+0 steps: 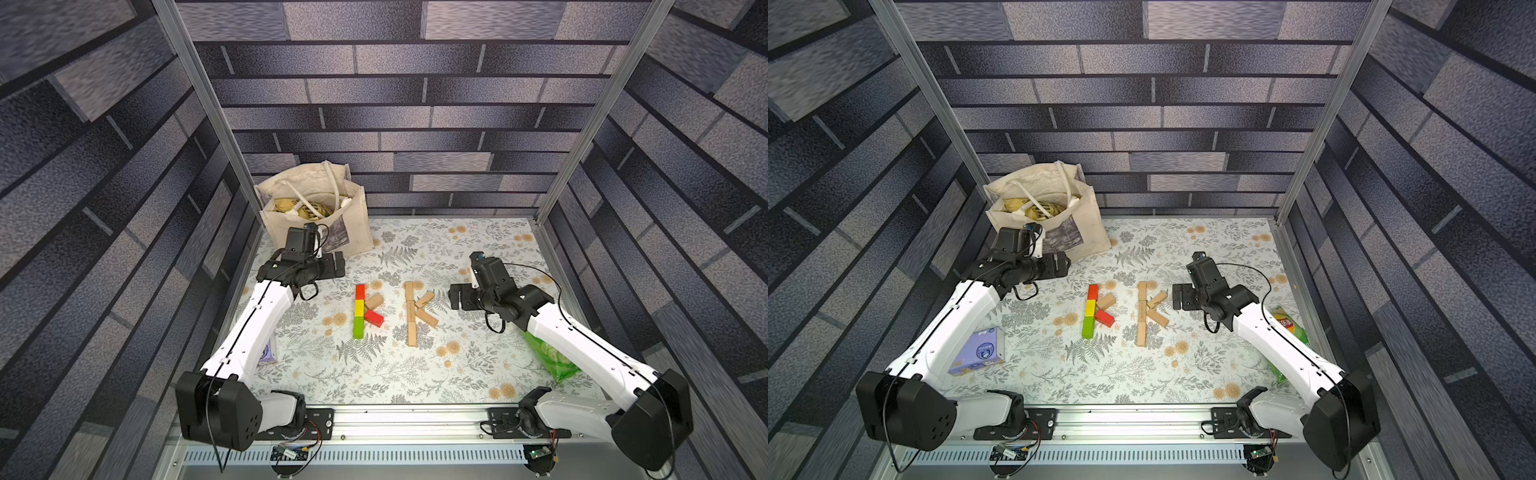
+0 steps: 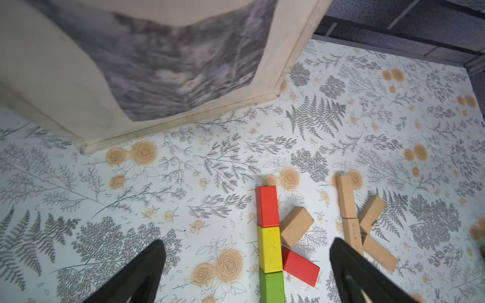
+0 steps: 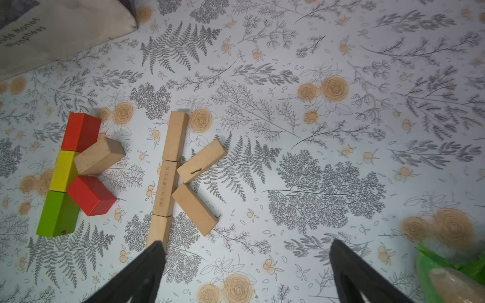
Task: Assemble the letter k with building blocks
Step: Reset both arms
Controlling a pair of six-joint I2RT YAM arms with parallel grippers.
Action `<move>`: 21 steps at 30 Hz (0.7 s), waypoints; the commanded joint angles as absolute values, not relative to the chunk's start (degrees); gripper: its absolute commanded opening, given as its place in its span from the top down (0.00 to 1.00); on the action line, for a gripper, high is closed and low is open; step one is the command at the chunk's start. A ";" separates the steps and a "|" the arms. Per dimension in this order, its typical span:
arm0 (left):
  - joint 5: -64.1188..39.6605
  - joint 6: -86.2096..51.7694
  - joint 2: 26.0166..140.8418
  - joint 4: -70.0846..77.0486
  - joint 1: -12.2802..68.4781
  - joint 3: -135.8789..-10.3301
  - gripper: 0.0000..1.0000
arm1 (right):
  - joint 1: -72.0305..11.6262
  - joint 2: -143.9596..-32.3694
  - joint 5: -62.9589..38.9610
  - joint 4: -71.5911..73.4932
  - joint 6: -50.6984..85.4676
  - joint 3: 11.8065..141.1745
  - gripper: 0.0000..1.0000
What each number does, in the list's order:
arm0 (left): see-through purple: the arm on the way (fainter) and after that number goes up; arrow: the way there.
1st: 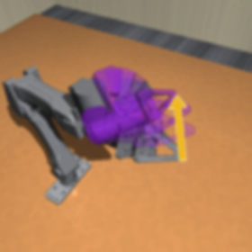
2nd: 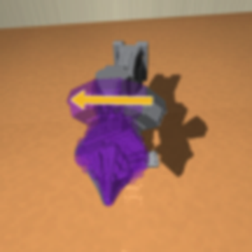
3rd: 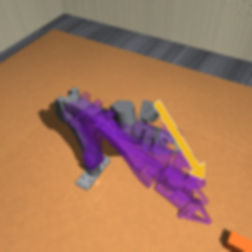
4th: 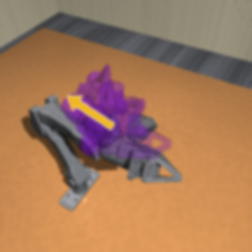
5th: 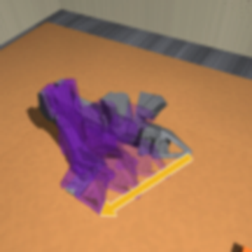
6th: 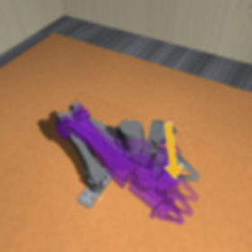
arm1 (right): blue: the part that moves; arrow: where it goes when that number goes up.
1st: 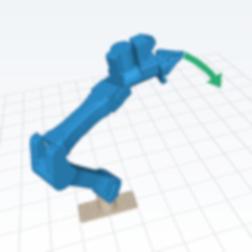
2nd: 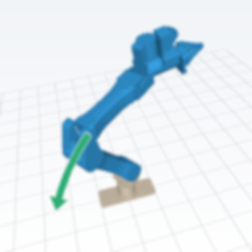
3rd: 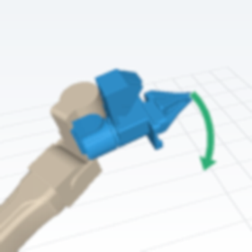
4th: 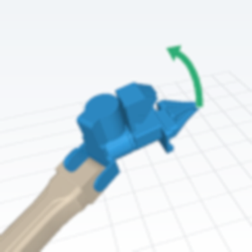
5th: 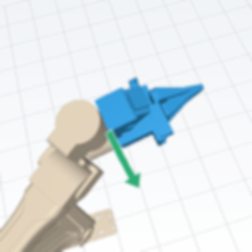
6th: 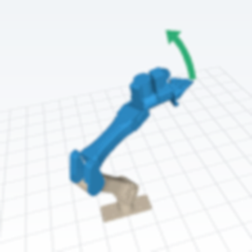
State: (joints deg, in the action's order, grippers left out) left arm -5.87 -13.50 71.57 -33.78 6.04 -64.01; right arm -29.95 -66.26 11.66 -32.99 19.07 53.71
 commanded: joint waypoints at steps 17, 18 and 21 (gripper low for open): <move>12.07 -9.07 66.58 22.21 -2.93 -23.93 0.00 | -13.91 -80.82 23.90 46.23 -8.33 20.91 0.00; 10.42 -9.56 67.35 27.58 -3.61 -21.16 0.00 | -12.75 -82.92 23.03 46.74 -7.35 21.78 0.00; 9.26 -9.18 70.30 35.41 -4.07 -18.43 0.00 | -7.77 -84.10 18.83 46.13 -2.19 22.09 0.00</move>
